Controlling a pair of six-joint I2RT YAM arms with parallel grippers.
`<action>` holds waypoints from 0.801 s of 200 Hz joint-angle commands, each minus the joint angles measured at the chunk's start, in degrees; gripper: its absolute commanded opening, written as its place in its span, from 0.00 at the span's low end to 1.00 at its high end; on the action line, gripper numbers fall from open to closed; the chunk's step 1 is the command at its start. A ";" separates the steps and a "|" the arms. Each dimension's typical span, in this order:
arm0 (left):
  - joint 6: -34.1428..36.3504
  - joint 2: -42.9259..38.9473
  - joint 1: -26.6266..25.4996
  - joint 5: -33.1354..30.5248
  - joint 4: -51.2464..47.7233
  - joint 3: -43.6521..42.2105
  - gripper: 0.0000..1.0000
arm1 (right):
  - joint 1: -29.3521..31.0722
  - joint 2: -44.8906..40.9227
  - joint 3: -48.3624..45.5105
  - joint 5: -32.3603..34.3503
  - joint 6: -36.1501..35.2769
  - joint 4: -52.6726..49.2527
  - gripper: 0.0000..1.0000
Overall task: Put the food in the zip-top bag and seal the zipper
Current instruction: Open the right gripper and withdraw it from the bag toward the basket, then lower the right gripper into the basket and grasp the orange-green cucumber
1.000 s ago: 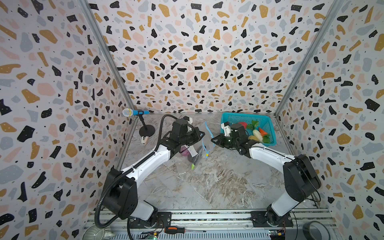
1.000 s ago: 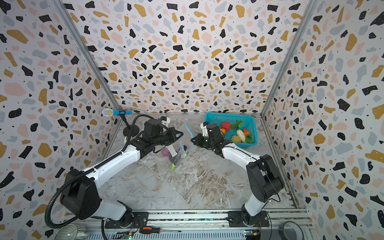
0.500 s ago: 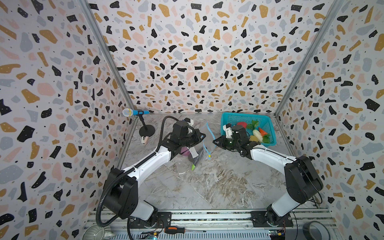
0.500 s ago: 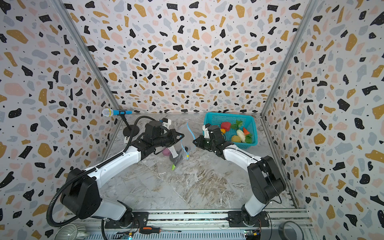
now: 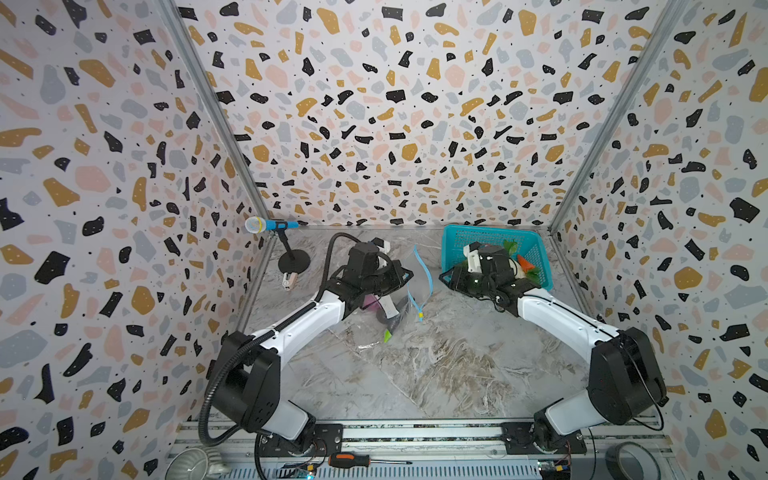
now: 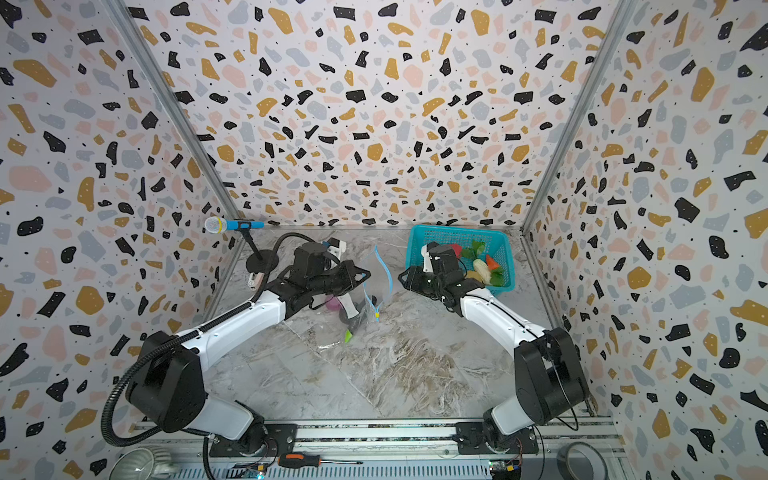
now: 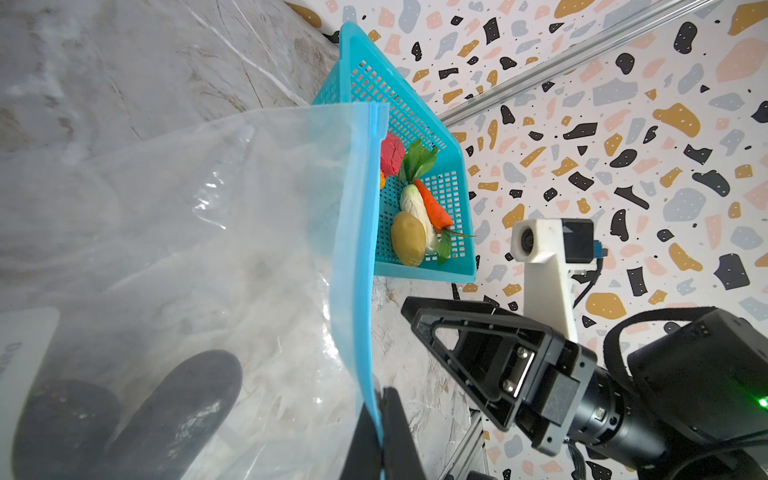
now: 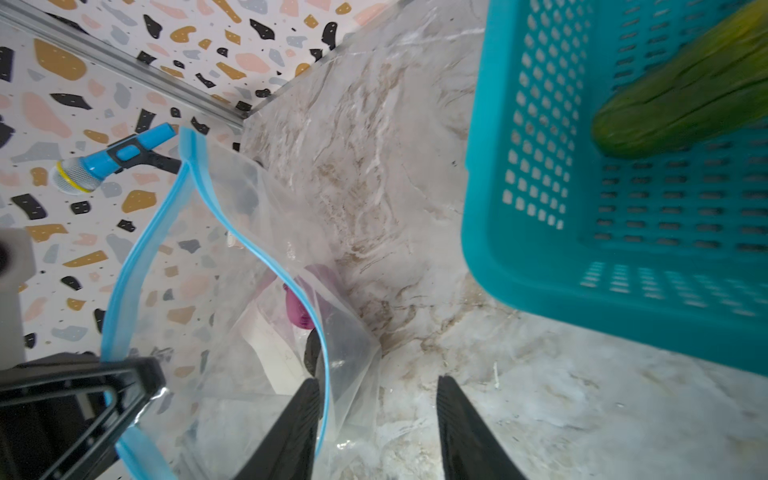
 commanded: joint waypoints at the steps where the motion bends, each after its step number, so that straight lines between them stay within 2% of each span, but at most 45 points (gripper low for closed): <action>1: 0.66 0.66 -0.01 1.58 2.00 -0.23 0.00 | -1.68 -1.28 4.96 4.31 -4.53 -6.77 0.49; 80: 4.98 3.01 -0.84 3.39 -2.61 3.68 0.00 | -8.97 7.05 18.46 11.23 -11.80 -15.68 0.51; 93: 5.09 3.34 -0.87 3.49 -2.81 3.99 0.00 | -10.03 9.60 20.93 11.51 -12.23 -17.29 0.55; 118: 5.68 4.08 -0.87 3.62 -3.30 4.79 0.00 | -10.34 13.91 23.47 10.77 -11.10 -17.17 0.70; 160: 5.94 5.06 -0.87 3.53 -3.17 5.17 0.00 | -11.98 20.25 26.60 11.06 -10.67 -17.07 0.72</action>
